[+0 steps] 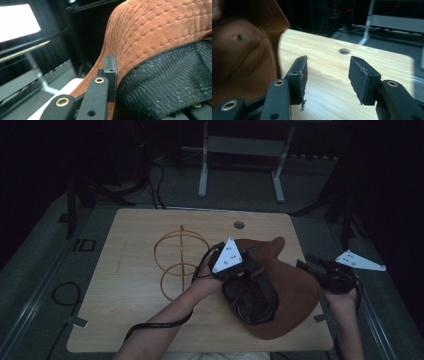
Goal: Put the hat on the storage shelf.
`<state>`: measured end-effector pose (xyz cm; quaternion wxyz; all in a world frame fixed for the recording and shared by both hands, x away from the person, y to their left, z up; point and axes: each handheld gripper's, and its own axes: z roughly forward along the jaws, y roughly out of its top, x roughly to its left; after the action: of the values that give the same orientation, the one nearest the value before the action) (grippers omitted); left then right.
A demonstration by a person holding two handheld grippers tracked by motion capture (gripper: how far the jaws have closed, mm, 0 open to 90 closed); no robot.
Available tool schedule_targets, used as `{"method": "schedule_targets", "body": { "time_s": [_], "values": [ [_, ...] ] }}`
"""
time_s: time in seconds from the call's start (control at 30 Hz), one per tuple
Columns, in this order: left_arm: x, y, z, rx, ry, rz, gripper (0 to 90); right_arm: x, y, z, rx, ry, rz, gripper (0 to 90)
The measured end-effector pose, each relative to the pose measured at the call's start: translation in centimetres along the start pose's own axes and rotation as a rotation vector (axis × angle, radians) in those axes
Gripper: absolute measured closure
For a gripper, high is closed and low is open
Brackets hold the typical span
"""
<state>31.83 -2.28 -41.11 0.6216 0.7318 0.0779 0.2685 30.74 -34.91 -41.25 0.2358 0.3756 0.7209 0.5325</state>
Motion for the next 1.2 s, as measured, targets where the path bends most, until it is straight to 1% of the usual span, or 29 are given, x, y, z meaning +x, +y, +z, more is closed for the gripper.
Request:
{"method": "schedule_targets", "body": {
  "time_s": [0.07,0.1,0.13,0.2,0.23,0.27,0.3,0.33,0.43,0.5,0.57,0.63,0.73,0.77,0.8,0.9,0.93,1.0,1.03,1.1,1.2],
  "values": [
    [-0.3,0.2,-0.2,-0.024,-0.040,0.005,85.9,0.6,-0.1,0.5,0.000,0.043,0.006,49.3],
    [-0.4,0.3,-0.4,-0.044,-0.061,-0.001,85.9,1.0,-0.1,0.6,0.001,0.063,0.003,49.2],
    [-0.3,0.4,-0.6,-0.063,-0.087,-0.015,85.8,1.5,-0.2,0.9,0.005,0.094,-0.006,49.3],
    [-0.3,0.6,-0.8,-0.086,-0.109,-0.020,85.8,2.4,-0.3,1.3,0.015,0.131,-0.017,48.3],
    [-0.3,0.7,-0.9,-0.096,-0.125,-0.024,85.9,3.0,-0.3,1.5,0.017,0.160,-0.026,47.8],
    [-0.4,0.8,-1.0,-0.106,-0.135,-0.021,85.9,3.4,-0.2,1.7,0.012,0.183,-0.031,47.8],
    [-0.6,0.9,-1.0,-0.111,-0.137,-0.014,85.9,4.0,-0.1,1.8,0.006,0.210,-0.035,47.1],
    [-0.7,1.0,-1.0,-0.118,-0.144,-0.015,85.8,4.5,0.0,1.9,0.001,0.233,-0.043,46.9],
    [-1.1,1.2,-1.1,-0.117,-0.150,0.003,85.8,5.7,0.5,2.1,-0.025,0.292,-0.062,45.6],
    [-1.3,1.2,-1.2,-0.122,-0.148,0.011,85.9,6.3,0.9,2.3,-0.026,0.308,-0.074,45.1],
    [-1.4,1.3,-1.2,-0.120,-0.154,0.009,85.8,6.8,1.2,2.8,-0.020,0.330,-0.084,45.0],
    [-1.6,1.3,-1.1,-0.109,-0.148,0.031,85.8,7.1,1.3,3.1,-0.016,0.336,-0.098,45.1],
    [-1.9,1.4,-1.0,-0.094,-0.149,0.045,85.5,7.4,1.6,3.5,-0.013,0.341,-0.116,45.3],
    [-1.9,1.4,-1.0,-0.093,-0.146,0.049,85.3,7.5,1.7,3.5,-0.012,0.347,-0.118,46.7],
    [-2.0,1.5,-0.9,-0.092,-0.145,0.050,85.3,7.5,1.7,3.5,-0.012,0.352,-0.118,48.8],
    [-1.9,1.5,-0.9,-0.089,-0.152,0.032,85.0,7.6,1.8,3.6,-0.025,0.392,-0.115,59.8],
    [-1.9,1.5,-0.8,-0.088,-0.160,0.020,84.9,7.7,1.8,3.6,-0.023,0.405,-0.117,62.9],
    [-1.8,1.5,-0.7,-0.081,-0.162,0.022,84.7,7.8,1.9,3.6,-0.019,0.412,-0.134,65.7],
    [-1.8,1.5,-0.7,-0.074,-0.172,0.018,84.7,7.9,2.0,3.7,-0.013,0.418,-0.137,69.0],
    [-1.7,1.4,-0.7,-0.071,-0.174,0.017,84.5,8.1,2.0,3.7,-0.005,0.429,-0.157,75.9],
    [-1.6,1.4,-0.8,-0.076,-0.185,0.011,84.1,8.4,2.0,3.6,-0.005,0.437,-0.169,82.4]
  ]
}}
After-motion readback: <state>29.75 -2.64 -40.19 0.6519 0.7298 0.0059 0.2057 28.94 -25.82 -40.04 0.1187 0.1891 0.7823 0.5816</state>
